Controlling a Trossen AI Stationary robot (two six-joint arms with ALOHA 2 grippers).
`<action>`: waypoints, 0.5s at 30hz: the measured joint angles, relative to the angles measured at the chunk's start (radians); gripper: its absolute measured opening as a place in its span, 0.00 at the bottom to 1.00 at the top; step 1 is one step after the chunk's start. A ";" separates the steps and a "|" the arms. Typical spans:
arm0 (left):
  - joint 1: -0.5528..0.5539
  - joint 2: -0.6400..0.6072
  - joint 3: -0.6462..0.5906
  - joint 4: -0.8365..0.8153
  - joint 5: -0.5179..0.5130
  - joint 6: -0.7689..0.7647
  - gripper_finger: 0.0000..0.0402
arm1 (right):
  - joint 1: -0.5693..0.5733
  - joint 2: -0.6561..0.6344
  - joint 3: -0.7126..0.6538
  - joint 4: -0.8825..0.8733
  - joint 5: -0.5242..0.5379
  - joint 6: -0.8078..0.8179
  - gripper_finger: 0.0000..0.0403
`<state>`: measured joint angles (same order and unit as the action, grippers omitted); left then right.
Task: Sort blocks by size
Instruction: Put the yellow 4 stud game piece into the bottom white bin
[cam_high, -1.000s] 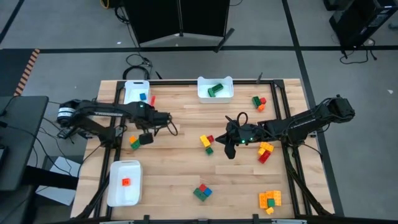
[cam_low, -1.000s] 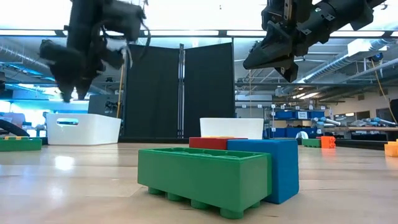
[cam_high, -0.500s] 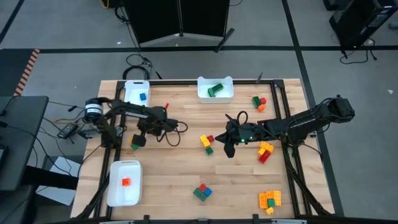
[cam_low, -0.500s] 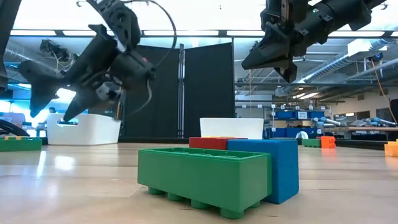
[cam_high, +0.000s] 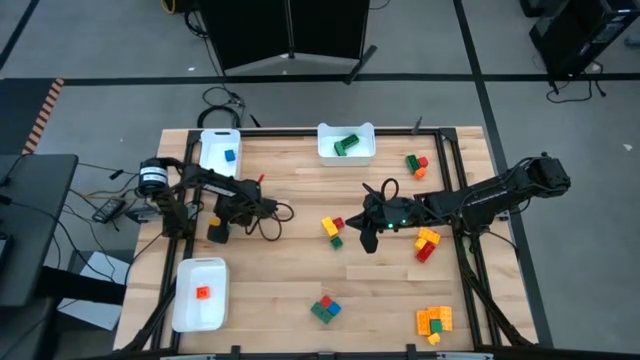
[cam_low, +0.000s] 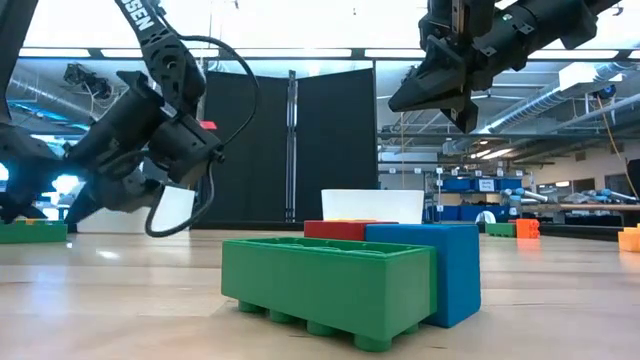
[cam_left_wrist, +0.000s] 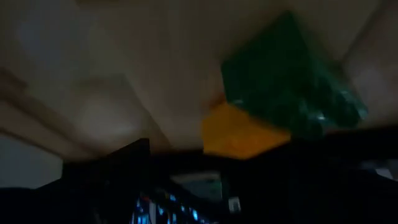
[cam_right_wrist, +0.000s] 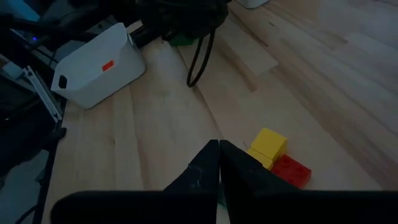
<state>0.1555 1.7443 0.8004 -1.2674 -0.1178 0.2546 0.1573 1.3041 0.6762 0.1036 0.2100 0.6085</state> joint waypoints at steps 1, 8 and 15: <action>0.000 0.000 -0.003 0.018 -0.003 0.001 0.92 | -0.001 0.000 0.000 0.000 0.000 0.000 0.06; 0.000 -0.002 -0.046 0.089 -0.034 0.079 0.92 | -0.001 0.000 0.000 0.000 0.000 0.001 0.02; 0.000 -0.002 -0.063 0.100 -0.076 0.114 0.85 | -0.001 0.000 0.000 0.000 0.000 0.001 0.05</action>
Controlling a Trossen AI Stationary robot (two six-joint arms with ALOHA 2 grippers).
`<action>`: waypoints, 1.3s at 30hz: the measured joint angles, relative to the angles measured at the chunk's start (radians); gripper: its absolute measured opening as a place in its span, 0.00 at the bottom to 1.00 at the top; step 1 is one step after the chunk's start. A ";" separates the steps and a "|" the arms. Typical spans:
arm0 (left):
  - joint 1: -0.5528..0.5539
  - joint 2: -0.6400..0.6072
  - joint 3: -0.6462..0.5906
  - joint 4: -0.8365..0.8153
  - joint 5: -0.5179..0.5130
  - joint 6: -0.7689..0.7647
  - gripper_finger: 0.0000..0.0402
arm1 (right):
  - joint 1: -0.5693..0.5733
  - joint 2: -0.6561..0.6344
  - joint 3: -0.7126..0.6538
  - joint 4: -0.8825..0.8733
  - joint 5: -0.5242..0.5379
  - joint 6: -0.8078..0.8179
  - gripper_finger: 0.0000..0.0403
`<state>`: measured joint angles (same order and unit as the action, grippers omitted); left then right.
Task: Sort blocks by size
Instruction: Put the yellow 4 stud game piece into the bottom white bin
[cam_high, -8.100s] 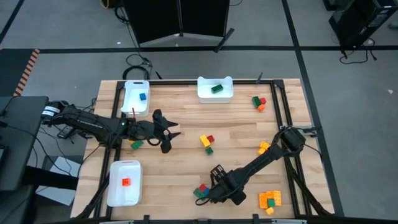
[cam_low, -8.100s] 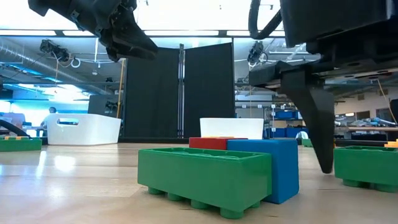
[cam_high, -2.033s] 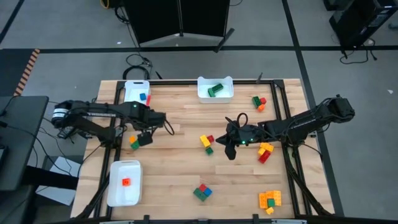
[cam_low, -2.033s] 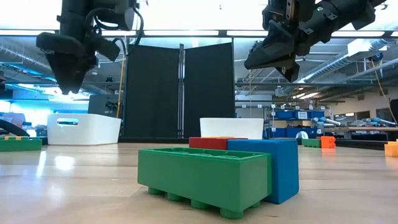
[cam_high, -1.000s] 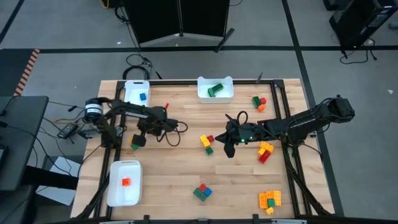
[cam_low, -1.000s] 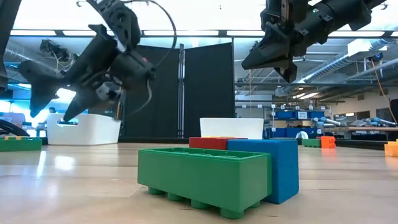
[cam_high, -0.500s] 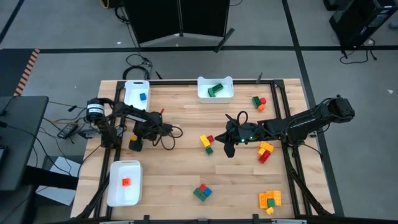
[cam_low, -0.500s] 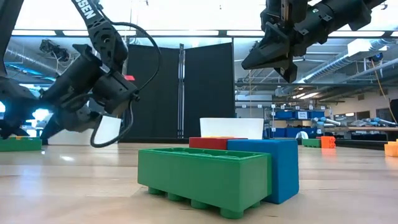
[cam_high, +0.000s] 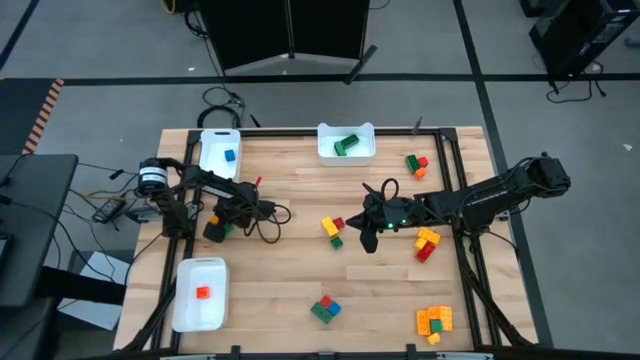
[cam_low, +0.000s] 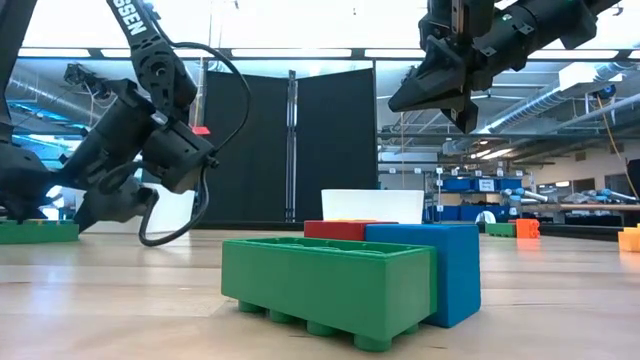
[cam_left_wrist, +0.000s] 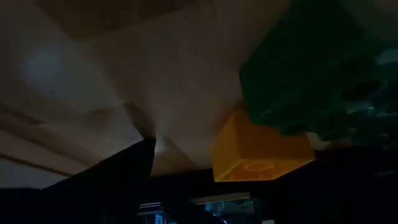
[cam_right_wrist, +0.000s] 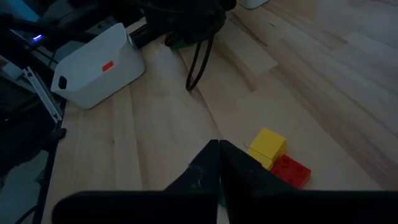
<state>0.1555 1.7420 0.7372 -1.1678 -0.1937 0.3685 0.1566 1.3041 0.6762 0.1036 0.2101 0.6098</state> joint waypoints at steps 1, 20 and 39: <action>0.000 0.000 0.000 0.002 -0.004 0.002 0.83 | 0.000 0.000 0.000 0.000 0.000 0.000 0.06; 0.003 -0.051 0.018 0.009 0.010 -0.101 0.39 | -0.024 0.000 0.000 0.000 0.008 -0.008 0.05; 0.003 -0.314 0.089 -0.003 0.085 -0.274 0.41 | -0.030 0.000 0.000 0.016 0.005 -0.027 0.02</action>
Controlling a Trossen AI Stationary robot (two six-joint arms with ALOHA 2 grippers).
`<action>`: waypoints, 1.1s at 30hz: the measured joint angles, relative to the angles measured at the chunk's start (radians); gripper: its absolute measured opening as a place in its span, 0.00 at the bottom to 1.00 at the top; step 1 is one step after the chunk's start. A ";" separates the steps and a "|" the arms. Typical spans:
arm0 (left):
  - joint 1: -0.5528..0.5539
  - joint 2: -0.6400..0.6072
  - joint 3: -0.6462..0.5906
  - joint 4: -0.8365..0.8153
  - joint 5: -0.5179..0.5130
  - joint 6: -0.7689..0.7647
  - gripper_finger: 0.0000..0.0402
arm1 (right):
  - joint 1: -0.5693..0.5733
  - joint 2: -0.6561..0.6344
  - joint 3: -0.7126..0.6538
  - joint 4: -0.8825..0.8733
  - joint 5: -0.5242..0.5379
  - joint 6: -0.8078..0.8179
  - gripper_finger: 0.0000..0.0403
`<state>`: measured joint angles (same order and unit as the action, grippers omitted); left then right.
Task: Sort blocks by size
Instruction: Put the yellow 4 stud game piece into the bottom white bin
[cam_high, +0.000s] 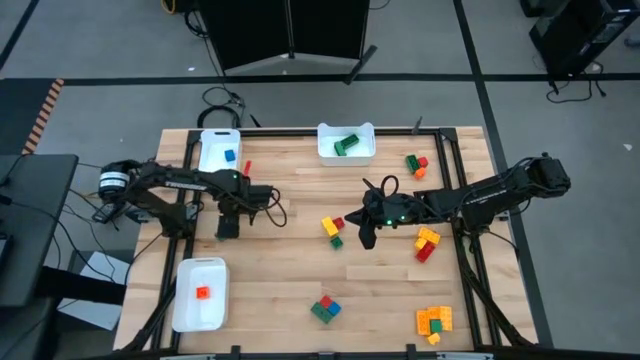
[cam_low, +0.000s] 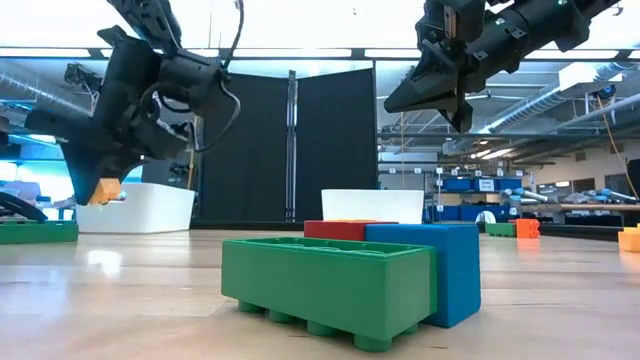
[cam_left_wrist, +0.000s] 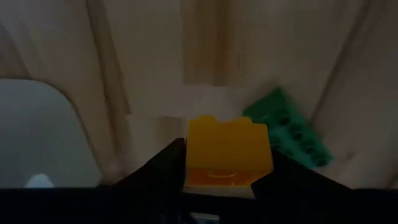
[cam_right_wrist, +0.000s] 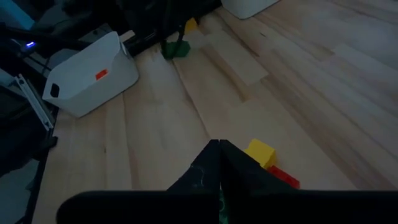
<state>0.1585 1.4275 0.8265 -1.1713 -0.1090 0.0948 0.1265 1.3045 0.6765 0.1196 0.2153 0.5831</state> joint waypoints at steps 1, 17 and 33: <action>0.000 -0.014 0.000 0.000 0.014 -0.020 0.41 | 0.000 0.000 0.000 0.000 0.000 0.000 0.02; -0.126 -0.383 0.101 -0.100 0.108 -0.848 0.41 | -0.029 0.000 0.000 0.009 -0.004 -0.086 0.02; -0.615 -0.344 0.109 -0.070 0.253 -1.421 0.41 | -0.143 0.000 0.000 0.016 -0.165 -0.225 0.02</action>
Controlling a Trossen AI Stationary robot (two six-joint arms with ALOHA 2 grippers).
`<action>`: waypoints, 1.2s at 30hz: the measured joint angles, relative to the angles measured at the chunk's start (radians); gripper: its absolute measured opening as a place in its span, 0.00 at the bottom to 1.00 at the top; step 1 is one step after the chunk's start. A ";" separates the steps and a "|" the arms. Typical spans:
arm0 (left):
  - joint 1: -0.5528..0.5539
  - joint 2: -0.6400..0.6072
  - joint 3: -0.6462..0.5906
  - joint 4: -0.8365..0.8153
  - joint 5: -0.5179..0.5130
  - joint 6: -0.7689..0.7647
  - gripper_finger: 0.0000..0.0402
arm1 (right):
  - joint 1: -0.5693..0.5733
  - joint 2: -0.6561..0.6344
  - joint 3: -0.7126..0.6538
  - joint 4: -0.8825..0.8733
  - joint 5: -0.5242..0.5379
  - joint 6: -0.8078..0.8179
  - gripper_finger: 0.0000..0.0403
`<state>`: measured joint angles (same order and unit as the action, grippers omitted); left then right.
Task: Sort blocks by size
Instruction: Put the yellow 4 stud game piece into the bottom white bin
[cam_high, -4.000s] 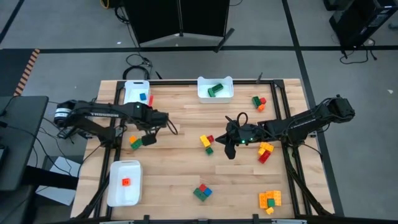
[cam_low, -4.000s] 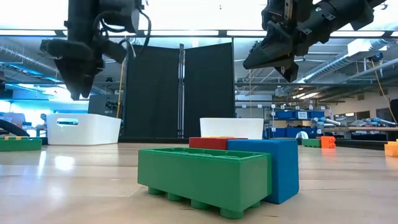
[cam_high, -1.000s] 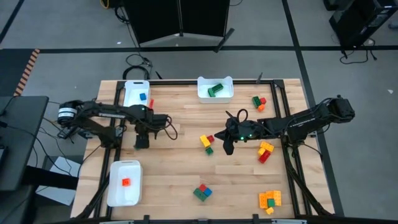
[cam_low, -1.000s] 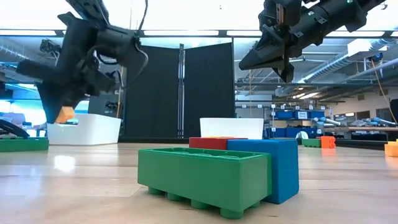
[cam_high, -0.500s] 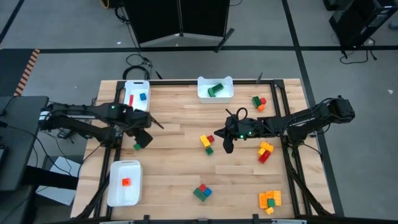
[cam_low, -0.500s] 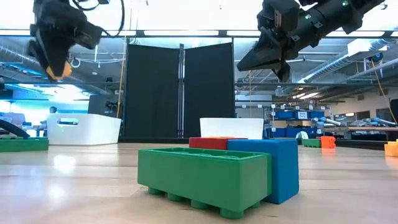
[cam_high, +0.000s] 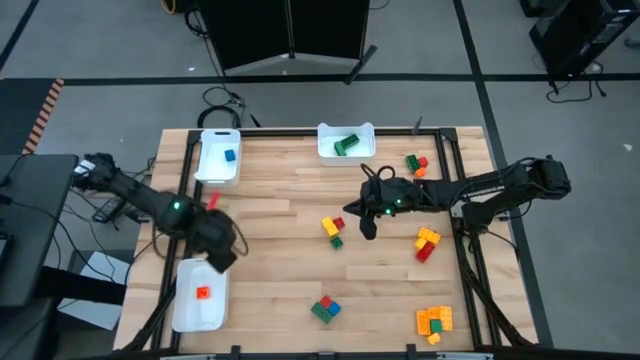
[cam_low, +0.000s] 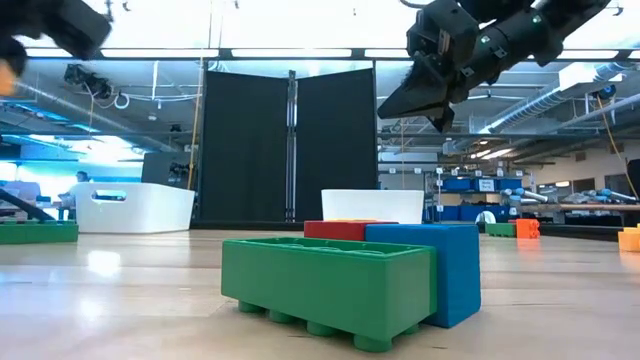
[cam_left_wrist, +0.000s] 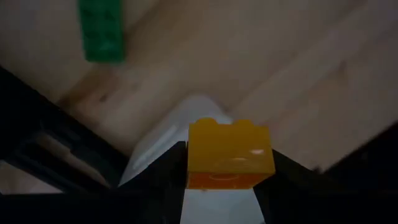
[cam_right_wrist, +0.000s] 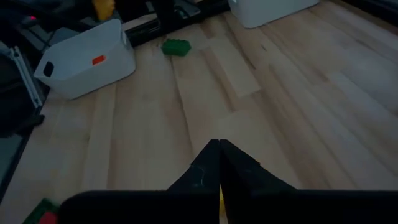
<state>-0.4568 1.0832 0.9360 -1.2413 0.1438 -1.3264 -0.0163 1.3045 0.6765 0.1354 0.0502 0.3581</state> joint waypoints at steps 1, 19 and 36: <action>-0.034 0.009 0.000 0.001 0.012 -0.010 0.41 | -0.004 0.000 0.000 0.000 -0.003 -0.002 0.02; -0.394 0.306 0.000 0.105 -0.110 0.118 0.41 | -0.047 0.000 0.000 0.007 -0.026 -0.002 0.04; -0.502 0.526 -0.036 0.386 -0.101 0.288 0.47 | -0.047 0.000 0.000 0.020 -0.020 0.113 0.05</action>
<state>-0.9590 1.6093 0.8998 -0.8550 0.0423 -1.0388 -0.0631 1.3045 0.6765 0.1556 0.0299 0.4713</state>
